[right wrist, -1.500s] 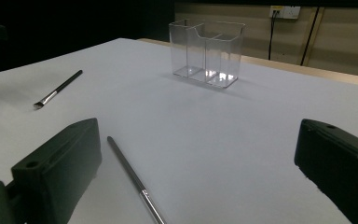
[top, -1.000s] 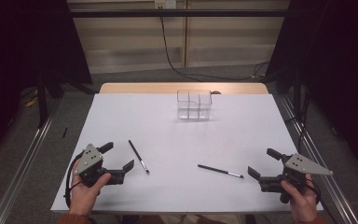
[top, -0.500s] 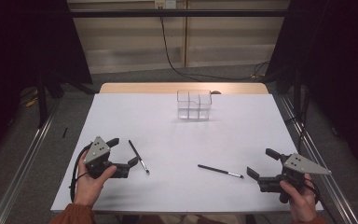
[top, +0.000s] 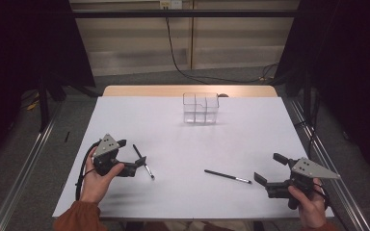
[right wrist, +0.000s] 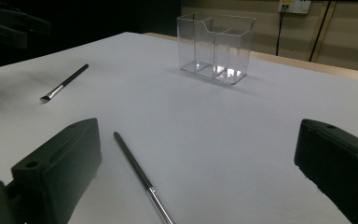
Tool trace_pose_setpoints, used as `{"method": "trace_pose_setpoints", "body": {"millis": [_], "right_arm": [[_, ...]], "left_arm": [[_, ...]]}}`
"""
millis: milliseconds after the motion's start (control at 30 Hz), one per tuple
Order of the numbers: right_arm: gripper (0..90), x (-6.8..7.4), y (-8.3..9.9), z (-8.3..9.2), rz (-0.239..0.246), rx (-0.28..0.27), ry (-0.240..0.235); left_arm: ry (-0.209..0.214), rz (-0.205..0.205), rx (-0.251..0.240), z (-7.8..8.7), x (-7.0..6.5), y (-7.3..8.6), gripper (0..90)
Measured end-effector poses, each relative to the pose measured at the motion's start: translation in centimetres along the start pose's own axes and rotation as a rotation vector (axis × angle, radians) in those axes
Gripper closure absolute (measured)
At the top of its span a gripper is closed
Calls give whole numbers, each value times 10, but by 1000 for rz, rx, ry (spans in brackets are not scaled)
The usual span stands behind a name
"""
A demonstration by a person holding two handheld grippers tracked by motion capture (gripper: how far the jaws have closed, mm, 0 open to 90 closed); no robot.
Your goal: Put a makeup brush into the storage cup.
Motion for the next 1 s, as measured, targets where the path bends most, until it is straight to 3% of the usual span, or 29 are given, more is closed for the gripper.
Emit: {"method": "trace_pose_setpoints", "body": {"millis": [367,433,500,800,867,1000], "right_arm": [[2,0,0,0,3,2,-2],[2,0,0,0,3,3,-3],[2,0,0,0,3,4,-3],[2,0,1,0,3,7,-4],[2,0,1,0,4,6,-4],[2,0,1,0,4,9,-5]], "left_arm": [[32,-38,92,-9,9,-6,32],[53,-48,118,-12,10,-7,32],[100,-43,133,-14,11,-9,43],[168,-110,231,-19,11,-10,42],[166,-123,246,-20,13,-10,41],[210,-162,310,-23,16,-11,41]]}}
Point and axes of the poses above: each handheld gripper's, and its own axes: z roughly backward along the jaws, y roughly out of its underside, x roughly to its left, the point moved 5 cm from there along -z, roughly forward along the jaws, and after that the axes turned 12 degrees about -z, right-handed, at the moved point
